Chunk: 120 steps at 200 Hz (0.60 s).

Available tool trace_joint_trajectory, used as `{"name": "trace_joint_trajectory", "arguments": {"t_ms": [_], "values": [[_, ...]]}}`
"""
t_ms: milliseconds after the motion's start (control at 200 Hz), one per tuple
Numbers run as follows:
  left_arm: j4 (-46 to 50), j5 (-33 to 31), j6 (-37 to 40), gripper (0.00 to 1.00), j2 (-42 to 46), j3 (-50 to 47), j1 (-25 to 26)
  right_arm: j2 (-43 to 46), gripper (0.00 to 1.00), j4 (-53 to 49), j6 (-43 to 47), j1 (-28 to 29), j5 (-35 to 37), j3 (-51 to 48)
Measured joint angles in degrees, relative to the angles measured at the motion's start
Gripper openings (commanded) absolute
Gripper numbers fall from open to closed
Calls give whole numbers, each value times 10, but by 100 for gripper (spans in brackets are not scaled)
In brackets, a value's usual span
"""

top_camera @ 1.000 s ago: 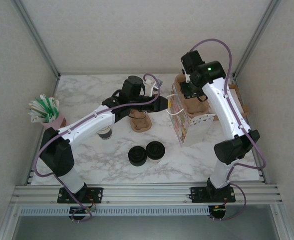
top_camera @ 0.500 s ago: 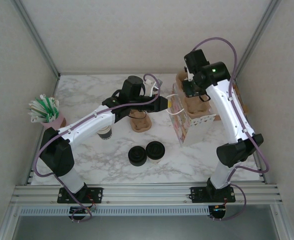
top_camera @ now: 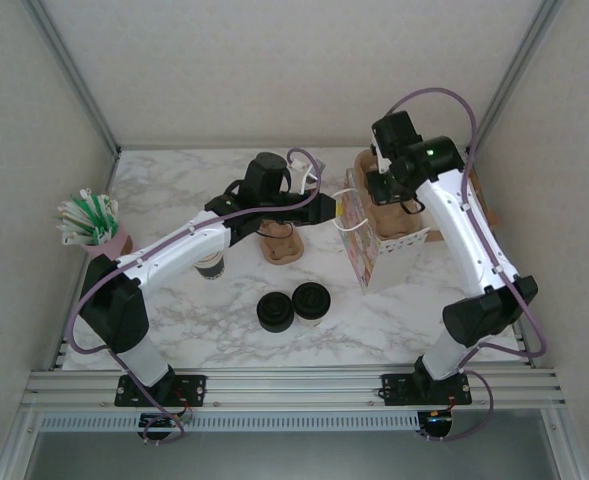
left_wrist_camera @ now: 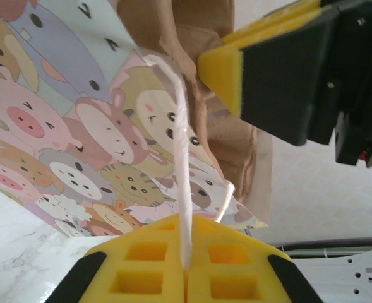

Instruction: Pack the takeout coffee

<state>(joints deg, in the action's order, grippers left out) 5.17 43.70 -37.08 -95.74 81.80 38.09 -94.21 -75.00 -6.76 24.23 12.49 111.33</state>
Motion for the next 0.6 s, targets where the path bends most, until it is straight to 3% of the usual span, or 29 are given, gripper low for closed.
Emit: {"name": "trace_joint_trajectory", "arguments": {"t_ms": [601], "values": [[0,-2,0,0,0,-3,0,34,25,20,-12,0,-3,-77]]}}
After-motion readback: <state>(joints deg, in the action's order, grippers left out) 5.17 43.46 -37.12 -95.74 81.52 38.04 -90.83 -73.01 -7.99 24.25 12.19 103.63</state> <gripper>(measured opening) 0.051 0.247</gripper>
